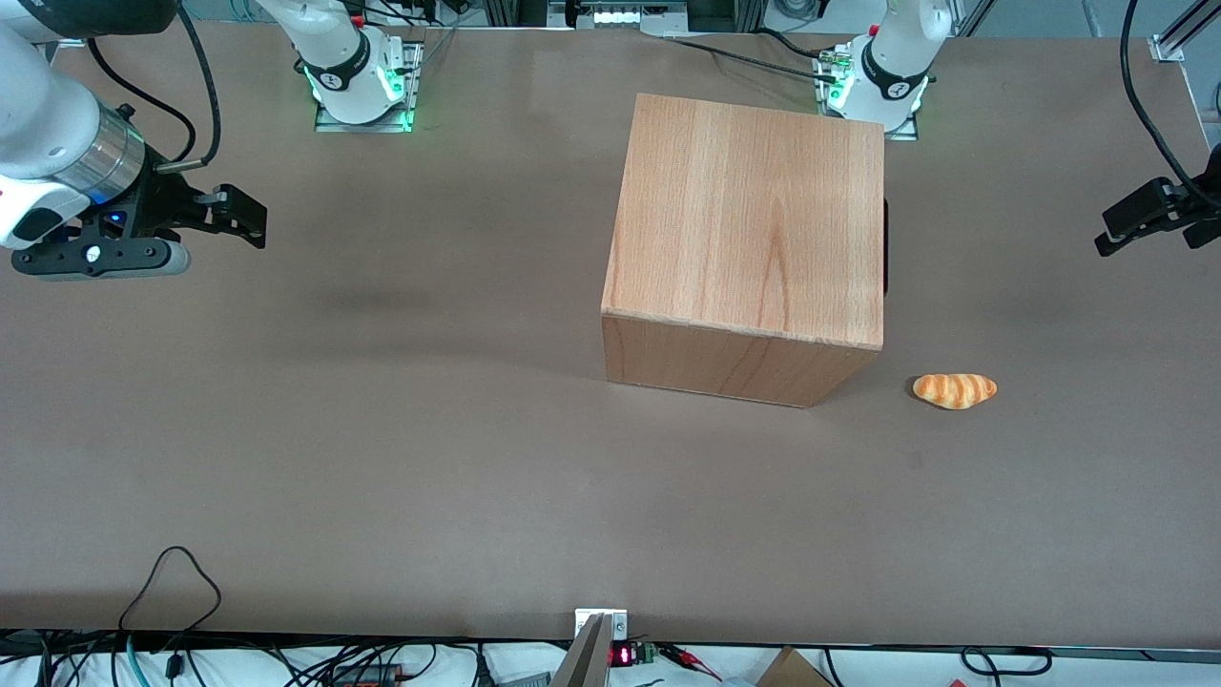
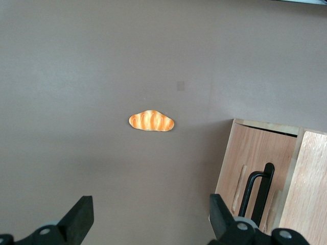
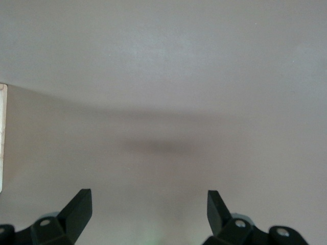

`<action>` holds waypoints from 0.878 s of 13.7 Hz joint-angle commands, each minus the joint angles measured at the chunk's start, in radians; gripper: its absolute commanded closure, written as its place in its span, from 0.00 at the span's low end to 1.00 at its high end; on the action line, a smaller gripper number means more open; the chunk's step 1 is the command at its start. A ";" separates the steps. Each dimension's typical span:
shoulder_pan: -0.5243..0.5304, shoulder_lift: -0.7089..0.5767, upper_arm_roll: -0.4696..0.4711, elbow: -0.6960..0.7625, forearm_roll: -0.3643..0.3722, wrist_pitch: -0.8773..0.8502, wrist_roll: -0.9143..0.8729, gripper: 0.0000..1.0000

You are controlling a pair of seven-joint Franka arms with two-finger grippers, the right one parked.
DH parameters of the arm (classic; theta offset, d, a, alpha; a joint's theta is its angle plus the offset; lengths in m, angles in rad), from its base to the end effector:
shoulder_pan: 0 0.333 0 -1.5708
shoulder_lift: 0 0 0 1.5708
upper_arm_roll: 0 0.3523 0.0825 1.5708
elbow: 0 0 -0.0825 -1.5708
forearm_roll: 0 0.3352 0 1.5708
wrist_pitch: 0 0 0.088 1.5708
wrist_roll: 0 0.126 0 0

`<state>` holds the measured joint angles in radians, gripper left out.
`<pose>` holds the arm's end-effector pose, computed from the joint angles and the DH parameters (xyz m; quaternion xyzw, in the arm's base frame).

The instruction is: Open top drawer with left arm

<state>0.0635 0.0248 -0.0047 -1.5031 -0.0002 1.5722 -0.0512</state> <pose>0.5152 0.0303 0.6580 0.9982 0.0550 0.0221 0.0001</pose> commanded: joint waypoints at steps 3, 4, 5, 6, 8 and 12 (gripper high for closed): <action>0.002 -0.006 -0.005 0.031 0.017 -0.027 0.025 0.00; 0.002 -0.005 -0.009 0.031 0.017 -0.027 0.024 0.00; 0.002 -0.005 -0.009 0.031 0.016 -0.027 0.024 0.00; 0.002 -0.005 -0.009 0.031 0.011 -0.026 0.024 0.00; 0.002 0.004 -0.011 0.029 0.006 -0.027 0.016 0.00; -0.001 0.015 -0.012 0.012 -0.027 -0.029 0.013 0.00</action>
<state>0.0631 0.0279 -0.0128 -1.4951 -0.0051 1.5579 -0.0512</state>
